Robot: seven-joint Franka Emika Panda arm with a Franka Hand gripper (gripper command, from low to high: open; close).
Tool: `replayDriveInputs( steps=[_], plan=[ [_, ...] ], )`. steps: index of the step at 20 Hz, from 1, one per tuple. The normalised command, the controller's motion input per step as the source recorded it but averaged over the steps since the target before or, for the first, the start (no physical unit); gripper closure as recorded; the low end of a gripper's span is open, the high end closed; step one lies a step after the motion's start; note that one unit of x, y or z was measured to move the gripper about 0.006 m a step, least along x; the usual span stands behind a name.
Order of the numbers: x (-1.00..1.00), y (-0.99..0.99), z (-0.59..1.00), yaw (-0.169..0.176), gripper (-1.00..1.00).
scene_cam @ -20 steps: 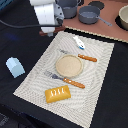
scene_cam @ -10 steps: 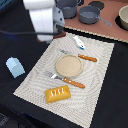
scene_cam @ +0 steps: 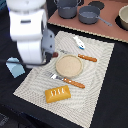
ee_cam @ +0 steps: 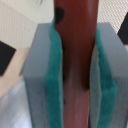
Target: Interact with the objects in diverse but meaningful ways.
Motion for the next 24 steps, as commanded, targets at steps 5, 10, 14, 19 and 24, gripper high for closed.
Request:
replayDriveInputs(
  steps=[5, 10, 14, 19, 24],
  plan=[
    [0.37, -0.22, -0.31, 0.0, 1.0],
    [0.19, -0.1, -0.34, 0.001, 1.0],
    [0.0, -0.24, -0.44, 0.016, 1.0],
    [-0.12, -0.23, -0.37, 0.022, 1.0],
    [0.17, -0.05, 0.06, 0.013, -1.0]
  ],
)
